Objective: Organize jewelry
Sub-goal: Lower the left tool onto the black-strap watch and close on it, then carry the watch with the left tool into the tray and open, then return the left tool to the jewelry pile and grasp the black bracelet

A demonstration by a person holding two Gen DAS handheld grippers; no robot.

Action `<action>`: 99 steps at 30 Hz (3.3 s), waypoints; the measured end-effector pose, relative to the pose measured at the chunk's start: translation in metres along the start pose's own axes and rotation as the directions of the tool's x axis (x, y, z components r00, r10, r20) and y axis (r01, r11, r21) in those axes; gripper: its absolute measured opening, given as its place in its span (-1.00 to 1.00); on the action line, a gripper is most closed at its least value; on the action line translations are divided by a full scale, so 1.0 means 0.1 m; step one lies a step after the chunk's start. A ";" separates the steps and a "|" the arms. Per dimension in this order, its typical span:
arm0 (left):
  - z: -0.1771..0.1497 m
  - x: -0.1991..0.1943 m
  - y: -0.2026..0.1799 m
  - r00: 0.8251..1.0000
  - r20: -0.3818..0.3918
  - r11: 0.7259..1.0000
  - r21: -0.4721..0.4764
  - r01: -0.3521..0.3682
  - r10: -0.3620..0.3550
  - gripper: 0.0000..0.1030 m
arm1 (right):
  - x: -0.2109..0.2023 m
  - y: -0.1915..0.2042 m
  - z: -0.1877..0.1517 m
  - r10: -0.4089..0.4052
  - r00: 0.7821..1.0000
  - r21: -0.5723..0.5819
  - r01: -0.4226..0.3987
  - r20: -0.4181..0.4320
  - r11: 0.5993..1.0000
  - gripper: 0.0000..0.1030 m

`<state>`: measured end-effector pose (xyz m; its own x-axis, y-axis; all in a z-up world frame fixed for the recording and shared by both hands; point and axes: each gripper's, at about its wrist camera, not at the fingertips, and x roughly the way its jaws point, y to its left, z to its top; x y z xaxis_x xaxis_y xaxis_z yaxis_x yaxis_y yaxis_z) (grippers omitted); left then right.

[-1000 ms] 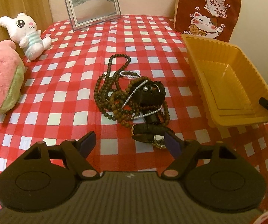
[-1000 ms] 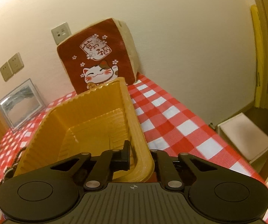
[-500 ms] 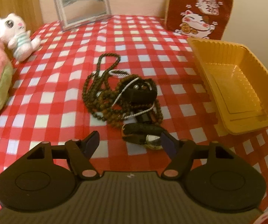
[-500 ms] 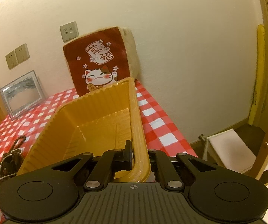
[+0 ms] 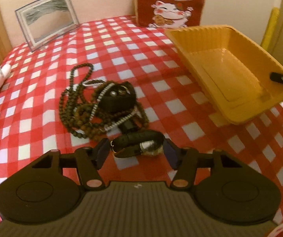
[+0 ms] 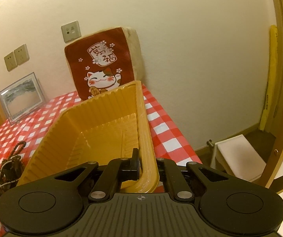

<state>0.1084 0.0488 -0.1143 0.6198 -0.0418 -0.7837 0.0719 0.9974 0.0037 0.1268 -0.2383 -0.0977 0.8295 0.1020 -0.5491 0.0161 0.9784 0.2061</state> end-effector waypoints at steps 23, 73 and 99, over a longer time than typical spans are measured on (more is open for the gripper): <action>0.09 0.06 -0.16 0.998 -0.055 0.999 -0.010 0.032 -0.033 -0.72 | -0.07 -0.02 -0.01 -0.002 1.000 -0.015 0.002 -0.003 1.000 -0.91; 0.64 -0.19 -0.79 0.957 0.136 0.963 -0.047 0.266 -0.257 -0.53 | -0.17 0.05 0.03 -0.024 1.000 -0.085 0.024 0.007 0.996 -0.91; 0.36 -0.07 0.22 0.997 0.069 0.995 -0.100 -0.024 0.031 -0.49 | -0.13 0.04 0.07 -0.039 0.999 -0.081 0.038 -0.004 0.996 -0.90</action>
<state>0.1336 0.0685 -0.0863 0.6742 -0.0149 -0.7384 -0.0212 0.9990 -0.0395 0.1199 -0.2365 -0.0838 0.8258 0.0649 -0.5602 0.0023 0.9930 0.1183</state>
